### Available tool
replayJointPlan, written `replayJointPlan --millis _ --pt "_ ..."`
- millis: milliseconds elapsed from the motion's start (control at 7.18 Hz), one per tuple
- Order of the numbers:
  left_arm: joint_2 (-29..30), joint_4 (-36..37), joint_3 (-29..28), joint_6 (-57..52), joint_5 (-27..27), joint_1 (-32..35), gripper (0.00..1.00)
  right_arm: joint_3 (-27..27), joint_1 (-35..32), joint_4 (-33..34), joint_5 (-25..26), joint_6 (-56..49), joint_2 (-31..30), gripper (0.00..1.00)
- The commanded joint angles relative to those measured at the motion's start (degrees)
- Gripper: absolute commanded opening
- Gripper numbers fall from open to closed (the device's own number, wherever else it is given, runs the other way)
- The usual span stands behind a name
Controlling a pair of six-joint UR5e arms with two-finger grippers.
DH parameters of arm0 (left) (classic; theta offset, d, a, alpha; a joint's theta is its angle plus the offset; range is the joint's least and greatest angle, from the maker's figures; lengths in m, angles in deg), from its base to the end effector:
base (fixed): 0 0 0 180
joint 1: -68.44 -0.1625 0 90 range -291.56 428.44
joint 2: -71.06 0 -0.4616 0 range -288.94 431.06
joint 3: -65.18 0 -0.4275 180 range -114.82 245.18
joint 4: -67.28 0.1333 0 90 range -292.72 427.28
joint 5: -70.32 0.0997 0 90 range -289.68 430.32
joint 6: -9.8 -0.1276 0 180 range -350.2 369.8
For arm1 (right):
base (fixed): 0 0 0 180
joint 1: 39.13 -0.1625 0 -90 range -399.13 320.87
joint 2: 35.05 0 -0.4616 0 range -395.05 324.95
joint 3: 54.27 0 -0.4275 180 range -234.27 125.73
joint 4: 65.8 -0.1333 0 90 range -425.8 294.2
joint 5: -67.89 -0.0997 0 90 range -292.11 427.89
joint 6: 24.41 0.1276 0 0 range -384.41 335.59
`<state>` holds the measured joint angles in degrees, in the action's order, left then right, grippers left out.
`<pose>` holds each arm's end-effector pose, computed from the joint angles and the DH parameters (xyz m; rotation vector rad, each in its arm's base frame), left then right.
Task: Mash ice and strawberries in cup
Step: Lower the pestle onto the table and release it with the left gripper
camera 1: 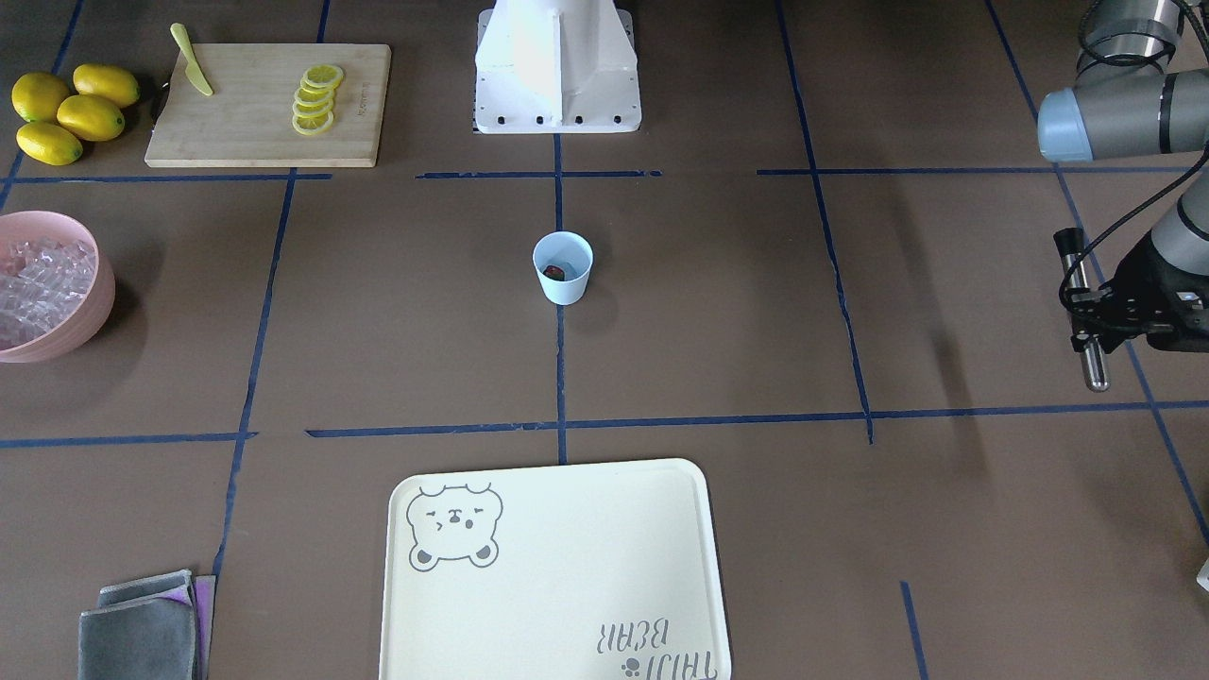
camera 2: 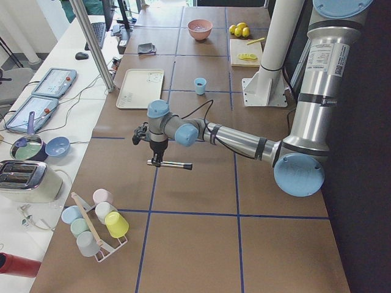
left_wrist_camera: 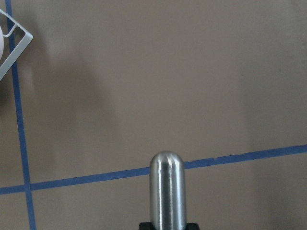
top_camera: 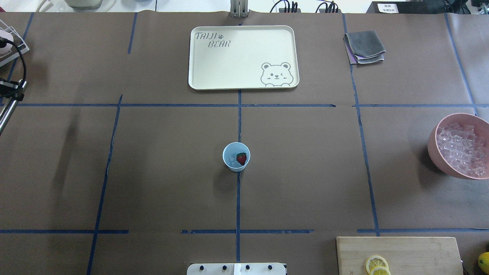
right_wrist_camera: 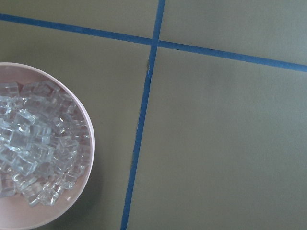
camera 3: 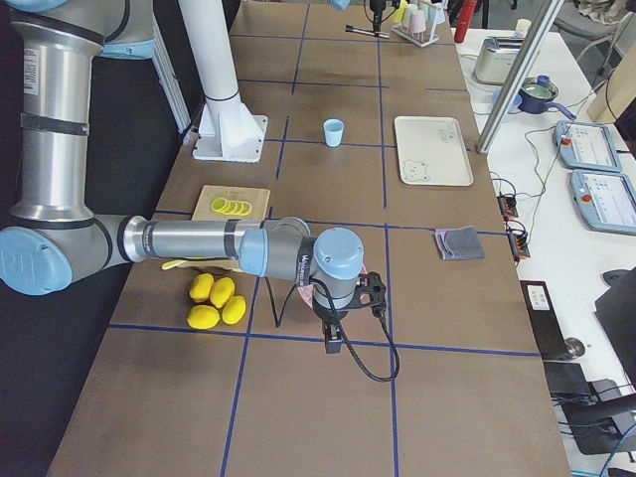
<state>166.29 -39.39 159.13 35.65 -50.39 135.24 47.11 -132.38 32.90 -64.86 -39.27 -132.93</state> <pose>0.1744 -0.5798 0.6092 0.1818 0.6617 0.0765 0.0724 -0.4508 0.6960 0.0320 -0.7507 -0.1592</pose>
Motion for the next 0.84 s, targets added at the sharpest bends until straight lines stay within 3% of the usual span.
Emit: replayJointPlan --millis 0,279,418,696 --pt "-7.30 -13.57 -4.36 4.00 0.12 0.70 0.00 0.22 0.00 0.00 -0.05 0.00 -0.12 1.00" --pt "-8.48 -29.32 -13.23 10.85 0.21 0.43 0.00 0.31 0.00 0.00 0.04 0.00 -0.21 1.00" --pt "-8.48 -32.69 -15.70 12.89 0.38 0.35 0.00 0.31 0.00 0.00 -0.05 0.00 -0.21 1.00" --pt "-8.30 -32.81 -15.99 13.17 0.21 0.08 0.00 0.31 0.00 0.00 0.04 0.00 -0.30 1.00"
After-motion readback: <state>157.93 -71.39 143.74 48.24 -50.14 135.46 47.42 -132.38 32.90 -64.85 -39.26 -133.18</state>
